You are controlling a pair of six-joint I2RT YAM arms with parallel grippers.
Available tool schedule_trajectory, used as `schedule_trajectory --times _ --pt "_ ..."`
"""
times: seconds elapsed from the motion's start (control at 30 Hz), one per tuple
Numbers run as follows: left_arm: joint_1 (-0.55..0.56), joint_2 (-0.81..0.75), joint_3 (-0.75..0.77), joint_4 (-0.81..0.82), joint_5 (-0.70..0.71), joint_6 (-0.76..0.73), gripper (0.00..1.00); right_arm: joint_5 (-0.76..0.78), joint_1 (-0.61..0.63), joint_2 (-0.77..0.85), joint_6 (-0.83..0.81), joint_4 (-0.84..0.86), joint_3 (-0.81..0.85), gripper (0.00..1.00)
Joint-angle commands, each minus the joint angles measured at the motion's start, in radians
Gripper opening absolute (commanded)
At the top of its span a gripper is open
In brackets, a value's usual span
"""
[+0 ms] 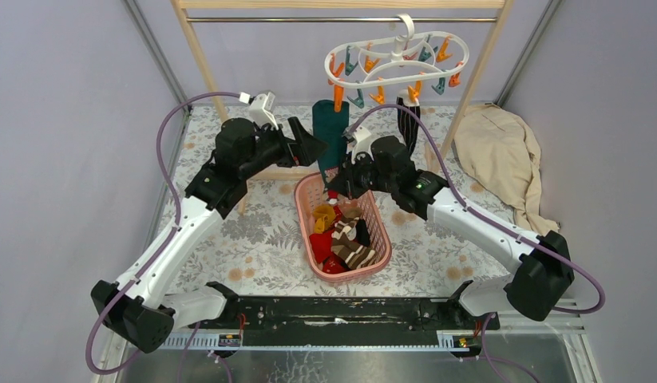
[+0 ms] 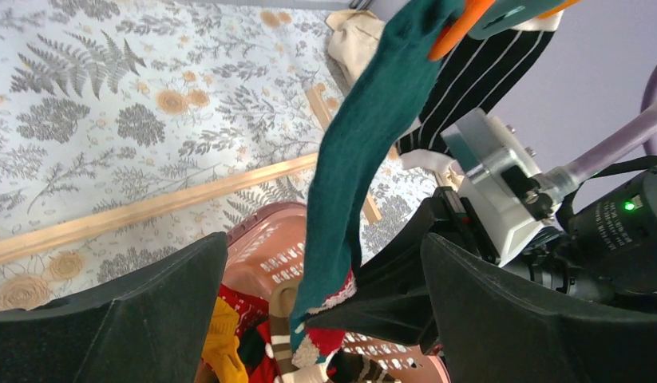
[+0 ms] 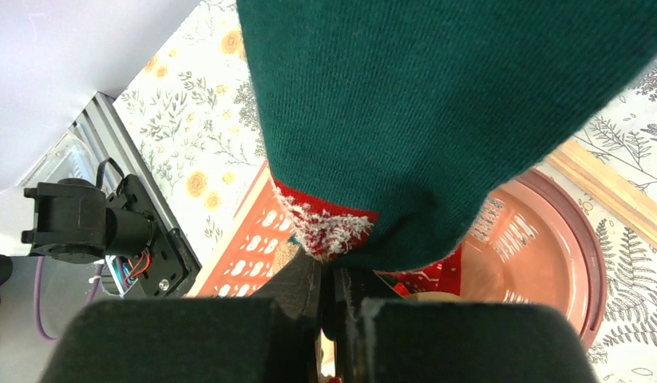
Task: Remove the socks clipped to the hanger
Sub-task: Remove the sock from the hanger.
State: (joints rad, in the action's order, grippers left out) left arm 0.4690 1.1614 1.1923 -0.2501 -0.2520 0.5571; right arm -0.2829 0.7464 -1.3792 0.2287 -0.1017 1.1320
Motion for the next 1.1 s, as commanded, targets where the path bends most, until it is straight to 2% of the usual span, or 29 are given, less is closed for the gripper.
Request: schedule_trajectory --times 0.0,0.37,0.6,0.9,1.07 --pt "-0.010 0.001 0.058 -0.002 0.045 -0.055 0.99 -0.037 -0.002 0.035 0.018 0.060 0.023 0.00" --pt "-0.018 0.021 0.107 0.070 0.069 -0.055 0.99 -0.063 -0.021 0.084 0.037 0.037 0.008 0.00" --pt "-0.021 0.073 0.199 0.127 0.059 -0.137 0.99 -0.083 -0.030 0.086 0.036 0.018 0.016 0.00" --pt "-0.064 0.162 0.308 0.177 -0.116 -0.224 0.99 -0.105 -0.044 0.097 0.018 -0.033 0.035 0.00" --pt "-0.110 0.201 0.305 0.278 -0.239 -0.220 0.99 -0.131 -0.050 0.101 0.001 -0.076 0.053 0.00"
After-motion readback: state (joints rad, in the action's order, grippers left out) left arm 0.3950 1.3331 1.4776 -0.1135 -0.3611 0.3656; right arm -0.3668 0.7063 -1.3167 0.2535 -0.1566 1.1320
